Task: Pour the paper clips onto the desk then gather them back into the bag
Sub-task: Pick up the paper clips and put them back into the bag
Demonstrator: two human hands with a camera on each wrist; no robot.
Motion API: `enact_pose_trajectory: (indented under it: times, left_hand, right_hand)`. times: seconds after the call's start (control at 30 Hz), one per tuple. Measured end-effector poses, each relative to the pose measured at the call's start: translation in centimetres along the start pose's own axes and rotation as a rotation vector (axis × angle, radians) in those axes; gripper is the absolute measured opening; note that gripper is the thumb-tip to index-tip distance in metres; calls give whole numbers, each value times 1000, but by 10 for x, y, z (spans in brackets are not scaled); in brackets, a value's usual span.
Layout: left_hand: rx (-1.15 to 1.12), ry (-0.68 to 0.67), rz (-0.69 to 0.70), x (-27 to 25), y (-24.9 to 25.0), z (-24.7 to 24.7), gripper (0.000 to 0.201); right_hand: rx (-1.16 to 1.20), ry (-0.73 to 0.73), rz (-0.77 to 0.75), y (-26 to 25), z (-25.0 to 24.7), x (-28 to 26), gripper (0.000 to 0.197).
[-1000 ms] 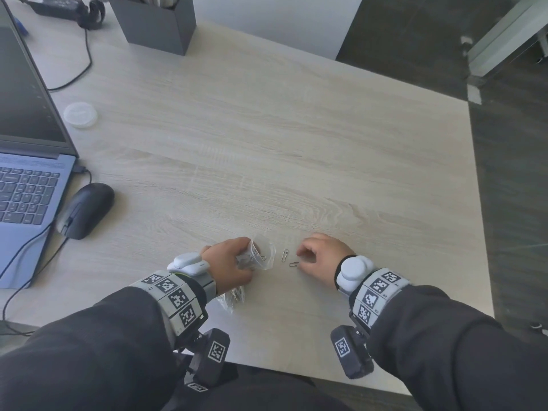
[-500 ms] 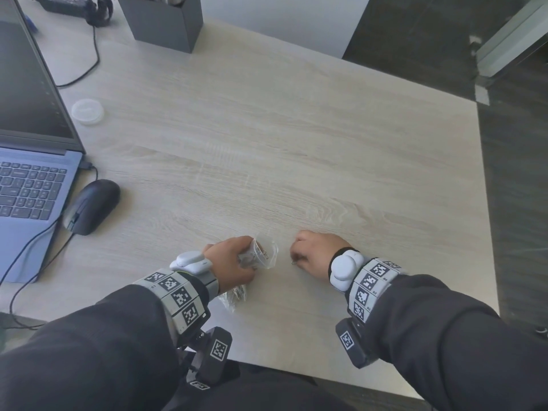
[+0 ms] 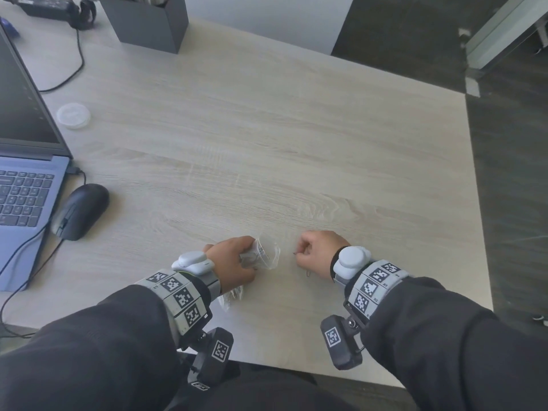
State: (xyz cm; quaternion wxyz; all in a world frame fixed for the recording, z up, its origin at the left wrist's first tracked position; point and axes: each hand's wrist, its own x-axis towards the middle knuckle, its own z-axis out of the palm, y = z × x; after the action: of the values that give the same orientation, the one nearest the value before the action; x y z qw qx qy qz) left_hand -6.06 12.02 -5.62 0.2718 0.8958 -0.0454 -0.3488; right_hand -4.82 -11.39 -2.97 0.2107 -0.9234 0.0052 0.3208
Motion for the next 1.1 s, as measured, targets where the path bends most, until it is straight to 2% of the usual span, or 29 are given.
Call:
enact_pose_trajectory:
  times: [0.07, 0.13, 0.23, 0.33, 0.43, 0.53, 0.63, 0.77, 0.87, 1.0, 1.1]
  left_hand:
    - [7, -8, 26, 0, 6, 1, 35]
    - [10, -3, 59, 0, 13, 3, 28]
    - [21, -7, 81, 0, 22, 3, 20]
    - [23, -9, 90, 0, 26, 2, 25]
    - [31, -27, 75, 0, 25, 0, 29]
    - [29, -29, 56, 0, 24, 1, 29]
    - [25, -17, 49, -1, 25, 3, 29]
    - [30, -11, 36, -2, 25, 3, 31]
    - [25, -11, 27, -3, 24, 4, 30]
    - [15, -10, 18, -4, 25, 3, 35]
    - [5, -11, 14, -6, 28, 1, 36]
  right_hand:
    - [317, 98, -62, -8, 1, -7, 12]
    - [506, 129, -154, -19, -1, -16, 13]
    - [543, 86, -223, -27, -4, -22, 7]
    - [556, 165, -162, -11, -5, -19, 5]
    - [480, 258, 12, 16, -5, -11, 10]
    - [177, 135, 138, 33, -2, -11, 12]
    - [28, 56, 184, 36, 8, -14, 21]
    - [-27, 41, 164, 29, 20, -13, 12]
    - [-30, -22, 125, 22, 27, -11, 6]
    - [-96, -117, 100, 15, 28, -11, 8]
    - [-55, -71, 84, 13, 21, -15, 4]
